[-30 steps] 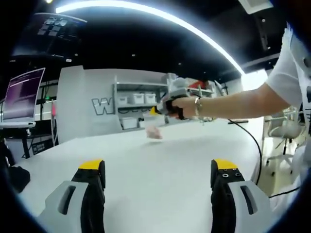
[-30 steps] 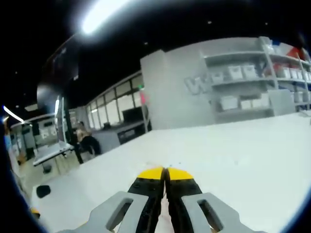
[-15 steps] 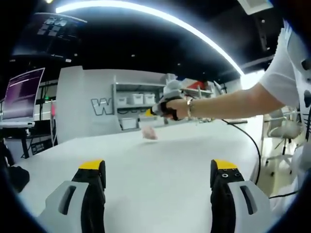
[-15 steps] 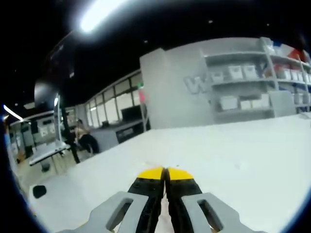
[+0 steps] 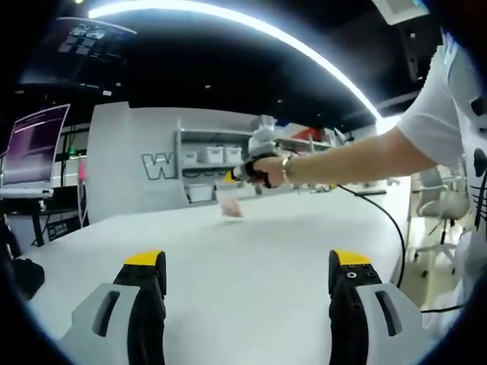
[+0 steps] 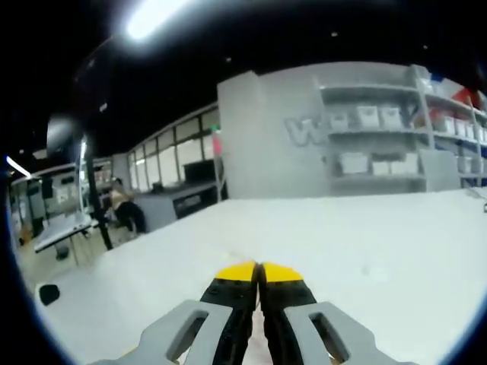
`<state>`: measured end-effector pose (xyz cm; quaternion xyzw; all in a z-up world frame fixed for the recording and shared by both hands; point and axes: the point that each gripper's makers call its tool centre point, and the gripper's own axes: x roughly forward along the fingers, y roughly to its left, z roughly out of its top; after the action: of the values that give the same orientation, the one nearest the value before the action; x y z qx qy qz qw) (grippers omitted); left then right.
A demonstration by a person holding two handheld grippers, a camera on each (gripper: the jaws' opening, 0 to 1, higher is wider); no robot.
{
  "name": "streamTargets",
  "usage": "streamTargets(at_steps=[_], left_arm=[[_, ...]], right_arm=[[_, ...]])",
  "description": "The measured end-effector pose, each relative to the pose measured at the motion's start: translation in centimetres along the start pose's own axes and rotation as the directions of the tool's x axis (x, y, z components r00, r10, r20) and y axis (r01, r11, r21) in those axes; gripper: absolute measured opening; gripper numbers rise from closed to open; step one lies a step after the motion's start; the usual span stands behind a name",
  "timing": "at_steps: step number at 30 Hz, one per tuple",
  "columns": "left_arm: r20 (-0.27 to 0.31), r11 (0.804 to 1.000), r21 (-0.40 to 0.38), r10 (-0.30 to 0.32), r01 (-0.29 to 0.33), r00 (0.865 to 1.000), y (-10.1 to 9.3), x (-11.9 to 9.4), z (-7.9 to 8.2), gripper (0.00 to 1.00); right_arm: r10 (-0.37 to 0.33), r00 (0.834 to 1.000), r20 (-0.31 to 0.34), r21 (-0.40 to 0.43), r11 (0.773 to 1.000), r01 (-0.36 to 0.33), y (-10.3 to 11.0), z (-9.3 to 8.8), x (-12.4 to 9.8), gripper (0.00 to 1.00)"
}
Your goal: Open the resealable bag by pulling the two sides of the seal apart until the entire bag opening is separated and visibly accessible.
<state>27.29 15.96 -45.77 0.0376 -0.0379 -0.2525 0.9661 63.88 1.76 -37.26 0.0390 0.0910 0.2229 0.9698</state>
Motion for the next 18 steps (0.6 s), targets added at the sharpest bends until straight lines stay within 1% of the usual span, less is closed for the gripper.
streamTargets(at_steps=[5, 8, 18], left_arm=[[0.011, 1.0, -0.006, -0.002, 0.002, 1.0, 0.0, -0.1, 0.2, 0.86], [0.004, 1.0, -0.007, -0.001, 0.001, 1.0, 0.0, 0.0, 0.1, 0.86], [0.0, 1.0, -0.008, -0.003, 0.003, 1.0, -0.1, -0.1, 0.1, 0.87]], right_arm=[[-0.003, 1.0, -0.004, -0.006, 1.0, 0.002, 0.0, -0.1, 0.1, 0.0], [-0.007, 1.0, -0.011, -0.016, 1.0, 0.007, 0.1, -0.4, 0.4, 0.0], [-0.038, 0.999, -0.021, -0.029, 0.999, 0.038, -1.0, -0.3, 1.1, 0.0]])
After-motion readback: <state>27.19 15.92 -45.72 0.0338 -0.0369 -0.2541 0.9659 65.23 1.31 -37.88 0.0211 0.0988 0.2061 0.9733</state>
